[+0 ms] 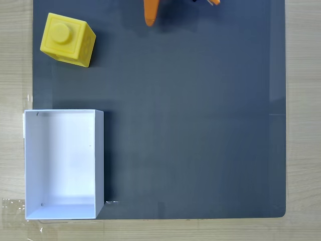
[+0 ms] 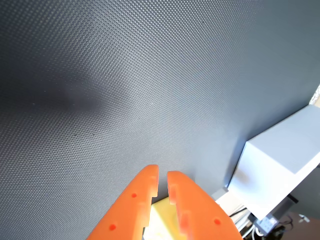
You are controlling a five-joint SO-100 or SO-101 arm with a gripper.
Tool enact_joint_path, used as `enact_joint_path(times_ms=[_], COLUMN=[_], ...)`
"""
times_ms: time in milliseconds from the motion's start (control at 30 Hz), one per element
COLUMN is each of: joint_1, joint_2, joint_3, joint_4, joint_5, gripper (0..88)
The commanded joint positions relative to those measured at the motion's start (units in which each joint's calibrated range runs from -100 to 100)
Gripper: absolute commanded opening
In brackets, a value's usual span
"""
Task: Grasp a yellow block and put it in the box
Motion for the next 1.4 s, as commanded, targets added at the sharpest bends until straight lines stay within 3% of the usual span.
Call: enact_joint_path(times_ms=[0,767,1167,1367], joint_1=[0.44,0.36,0.61,0.69], joint_2=[0.01,1.79,38.4,51.79], joint_3=[-0.01,-0.46,-18.19,-38.46], joint_4=[0.39,-0.92,-22.47,-20.72], joint_5=[0.19,0.19,-0.34,-0.29], gripper=[2.5,3.3,3.3,3.3])
